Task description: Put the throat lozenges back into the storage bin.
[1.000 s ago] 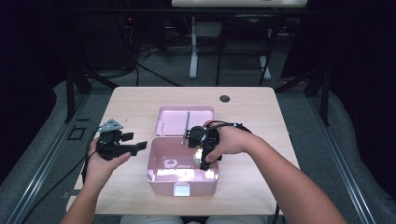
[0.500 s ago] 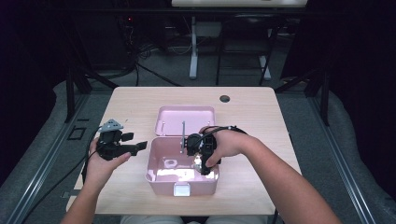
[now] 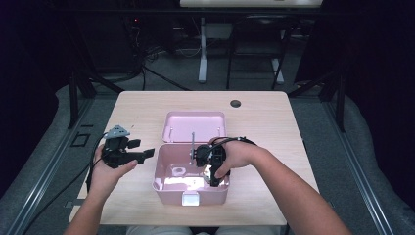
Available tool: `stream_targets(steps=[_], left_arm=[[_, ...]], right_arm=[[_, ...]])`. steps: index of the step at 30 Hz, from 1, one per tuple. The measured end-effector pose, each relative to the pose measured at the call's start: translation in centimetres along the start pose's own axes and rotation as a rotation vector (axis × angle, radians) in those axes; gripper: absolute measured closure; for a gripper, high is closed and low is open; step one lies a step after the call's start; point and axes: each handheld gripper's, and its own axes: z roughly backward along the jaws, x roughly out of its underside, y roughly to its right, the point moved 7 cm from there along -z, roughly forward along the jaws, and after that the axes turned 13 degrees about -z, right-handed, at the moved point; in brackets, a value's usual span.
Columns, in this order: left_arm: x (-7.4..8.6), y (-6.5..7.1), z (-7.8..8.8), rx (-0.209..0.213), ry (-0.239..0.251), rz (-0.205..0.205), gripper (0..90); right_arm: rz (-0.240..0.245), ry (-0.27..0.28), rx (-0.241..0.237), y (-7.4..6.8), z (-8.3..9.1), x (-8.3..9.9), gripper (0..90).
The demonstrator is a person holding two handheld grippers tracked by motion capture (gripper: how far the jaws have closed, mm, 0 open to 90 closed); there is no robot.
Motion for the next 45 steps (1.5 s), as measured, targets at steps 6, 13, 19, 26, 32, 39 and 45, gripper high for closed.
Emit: stream_targets(steps=[6, 13, 19, 26, 32, 39, 45], left_arm=[[0.0, 0.0, 0.0, 0.000, -0.002, -0.001, 28.6], [0.0, 0.1, 0.0, 0.001, 0.000, 0.000, 28.6], [0.0, 0.0, 0.0, 0.000, -0.001, 0.000, 28.6], [0.0, 0.0, 0.0, -0.002, 0.001, 0.000, 28.6], [0.0, 0.0, 0.0, 0.000, -0.003, -0.002, 28.6], [0.0, -0.1, 0.0, 0.000, -0.002, -0.002, 28.6], [0.0, 0.0, 0.0, 0.001, -0.003, -0.004, 28.6]], right_arm=[[-0.004, -0.008, -0.006, 0.1, -0.9, 0.1, 19.7], [0.001, 0.017, 0.001, 0.3, -1.3, 0.0, 19.7], [0.015, 0.027, 0.001, 0.2, -1.3, -0.1, 19.7], [0.029, 0.005, -0.003, 0.0, -2.0, -0.1, 19.7], [0.039, -0.002, 0.004, 0.1, -2.7, -0.2, 19.7], [0.030, 0.005, -0.008, 0.2, -3.4, -0.2, 19.6], [0.023, 0.010, -0.005, 0.3, -3.5, -0.2, 19.6]])
